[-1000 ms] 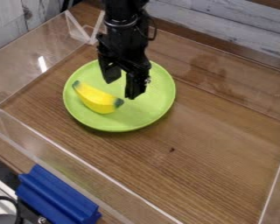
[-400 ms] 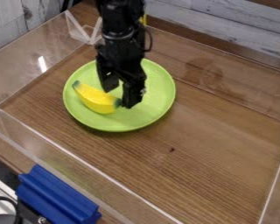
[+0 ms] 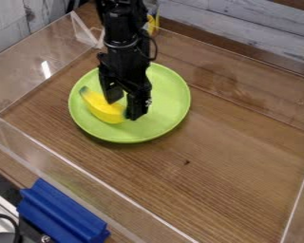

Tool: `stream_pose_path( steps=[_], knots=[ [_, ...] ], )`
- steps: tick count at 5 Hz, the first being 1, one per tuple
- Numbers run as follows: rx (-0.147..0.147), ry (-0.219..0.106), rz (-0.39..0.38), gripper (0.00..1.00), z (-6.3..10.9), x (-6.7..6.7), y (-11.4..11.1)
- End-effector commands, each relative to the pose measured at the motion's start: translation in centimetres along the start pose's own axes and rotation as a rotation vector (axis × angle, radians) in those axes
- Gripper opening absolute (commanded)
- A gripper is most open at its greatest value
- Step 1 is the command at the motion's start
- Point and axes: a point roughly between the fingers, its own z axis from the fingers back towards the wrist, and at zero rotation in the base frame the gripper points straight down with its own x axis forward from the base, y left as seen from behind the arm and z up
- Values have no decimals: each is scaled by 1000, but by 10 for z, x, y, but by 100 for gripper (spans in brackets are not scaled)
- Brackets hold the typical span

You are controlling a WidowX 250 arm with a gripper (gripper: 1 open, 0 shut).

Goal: Remove the banana from inside the green plate and put it on the table

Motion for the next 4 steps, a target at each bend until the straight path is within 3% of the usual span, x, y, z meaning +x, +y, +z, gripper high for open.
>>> stream_pose_path(
  steps=[1,4],
  knots=[
    [14,-17,22,100,4,1,9],
    [2,4,48,100,-9,-3,16]
  ],
)
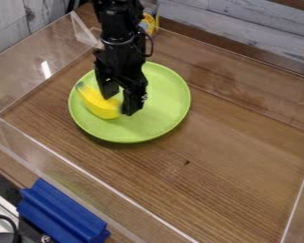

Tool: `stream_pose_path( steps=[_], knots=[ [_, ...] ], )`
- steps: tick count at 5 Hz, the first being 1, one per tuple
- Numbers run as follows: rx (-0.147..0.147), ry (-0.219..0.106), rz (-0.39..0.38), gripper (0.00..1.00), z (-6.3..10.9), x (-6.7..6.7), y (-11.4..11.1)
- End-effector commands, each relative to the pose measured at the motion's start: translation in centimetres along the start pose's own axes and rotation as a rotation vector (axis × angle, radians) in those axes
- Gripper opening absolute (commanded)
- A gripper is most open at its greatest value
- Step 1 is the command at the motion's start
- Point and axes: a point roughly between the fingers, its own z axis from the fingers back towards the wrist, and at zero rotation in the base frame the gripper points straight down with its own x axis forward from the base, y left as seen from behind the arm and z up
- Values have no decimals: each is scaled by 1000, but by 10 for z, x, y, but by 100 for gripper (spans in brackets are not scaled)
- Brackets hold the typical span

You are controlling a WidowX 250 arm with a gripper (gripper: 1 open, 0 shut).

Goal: Remove the banana from inside the green plate and put it on the table

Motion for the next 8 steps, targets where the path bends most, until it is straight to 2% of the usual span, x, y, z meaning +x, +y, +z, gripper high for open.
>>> stream_pose_path(
  steps=[1,2,3,4,8],
  knots=[
    [-7,12,15,0,-7,-5,4],
    [-16,17,19,0,-10,-7,1],
    [-27,24,24,100,-12,-10,-3],
    [-37,5,30,100,0,-10,0],
    [-55,-18,43,100,5,-1,7]
  ],
)
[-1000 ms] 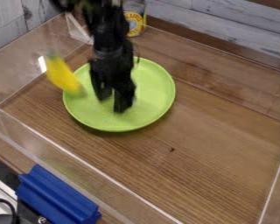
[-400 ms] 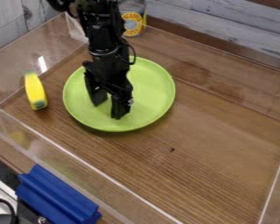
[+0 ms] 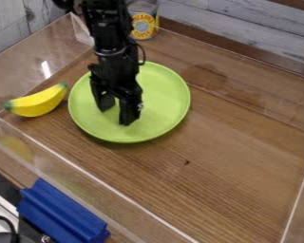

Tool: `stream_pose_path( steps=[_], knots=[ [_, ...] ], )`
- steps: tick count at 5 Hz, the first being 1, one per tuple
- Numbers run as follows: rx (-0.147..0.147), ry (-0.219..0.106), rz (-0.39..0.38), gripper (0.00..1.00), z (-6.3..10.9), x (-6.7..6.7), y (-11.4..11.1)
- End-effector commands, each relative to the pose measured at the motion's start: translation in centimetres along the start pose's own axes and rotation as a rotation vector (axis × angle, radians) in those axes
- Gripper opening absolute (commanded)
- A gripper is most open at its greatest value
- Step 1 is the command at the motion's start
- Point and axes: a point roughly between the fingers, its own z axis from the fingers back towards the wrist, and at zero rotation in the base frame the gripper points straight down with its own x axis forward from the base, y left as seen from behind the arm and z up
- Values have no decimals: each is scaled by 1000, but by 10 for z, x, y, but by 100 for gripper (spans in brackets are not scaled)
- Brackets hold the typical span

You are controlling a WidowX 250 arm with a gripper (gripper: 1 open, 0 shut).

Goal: Remove the banana from inside the green plate and put it on the table

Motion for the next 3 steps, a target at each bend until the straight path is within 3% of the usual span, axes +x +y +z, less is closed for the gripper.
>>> stream_pose_path(
  steps=[1,3],
  knots=[
    [22,-54,6,100,15,9,10],
    [17,-62,6,100,18,5,23]
  ],
)
